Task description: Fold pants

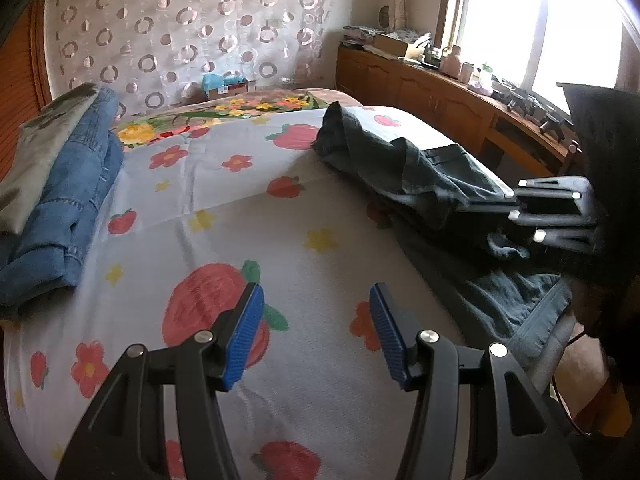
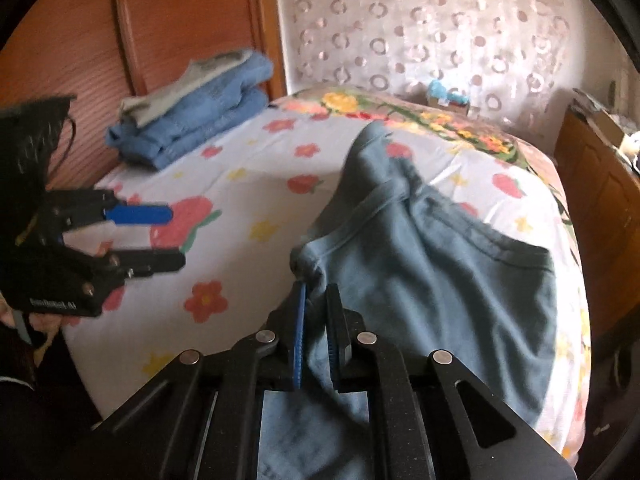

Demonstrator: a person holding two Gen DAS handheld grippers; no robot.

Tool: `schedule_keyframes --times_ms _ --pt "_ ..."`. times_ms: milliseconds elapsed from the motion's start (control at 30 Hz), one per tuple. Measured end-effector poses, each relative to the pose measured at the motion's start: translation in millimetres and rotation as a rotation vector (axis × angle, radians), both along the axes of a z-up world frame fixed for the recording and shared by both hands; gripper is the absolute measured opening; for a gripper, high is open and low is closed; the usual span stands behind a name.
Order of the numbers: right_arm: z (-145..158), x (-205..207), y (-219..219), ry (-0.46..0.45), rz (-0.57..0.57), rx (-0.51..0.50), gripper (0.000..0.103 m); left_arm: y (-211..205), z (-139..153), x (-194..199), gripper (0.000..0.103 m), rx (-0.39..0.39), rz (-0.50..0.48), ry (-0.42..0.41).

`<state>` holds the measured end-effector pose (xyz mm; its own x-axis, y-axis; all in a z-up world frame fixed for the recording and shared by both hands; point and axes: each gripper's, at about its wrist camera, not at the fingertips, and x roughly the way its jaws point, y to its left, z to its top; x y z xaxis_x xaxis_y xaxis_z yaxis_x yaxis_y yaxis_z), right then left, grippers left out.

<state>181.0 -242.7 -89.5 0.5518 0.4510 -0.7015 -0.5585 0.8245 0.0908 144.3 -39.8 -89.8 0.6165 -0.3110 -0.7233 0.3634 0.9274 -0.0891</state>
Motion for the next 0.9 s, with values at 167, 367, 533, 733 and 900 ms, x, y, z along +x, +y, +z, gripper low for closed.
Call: schedule_keyframes --times_ms 167,367,533,733,900 --pt "12.2 5.4 -15.5 -0.037 -0.034 -0.004 0.006 -10.0 2.6 5.5 0.054 0.004 -0.017 0.002" --pt "19.9 16.6 -39.7 -0.052 -0.066 -0.015 0.006 -25.8 6.1 16.1 0.054 0.012 -0.039 0.001" --pt "20.8 28.3 -64.2 -0.058 -0.097 -0.025 0.006 -40.5 5.8 26.8 0.054 0.017 -0.058 0.006" --pt "3.5 53.2 -99.8 0.004 -0.163 -0.015 0.006 -64.1 0.3 41.9 0.054 0.04 -0.094 0.023" --pt "-4.9 62.3 -115.3 0.027 -0.185 0.005 0.029 -77.5 0.6 55.2 0.054 0.052 -0.107 0.03"
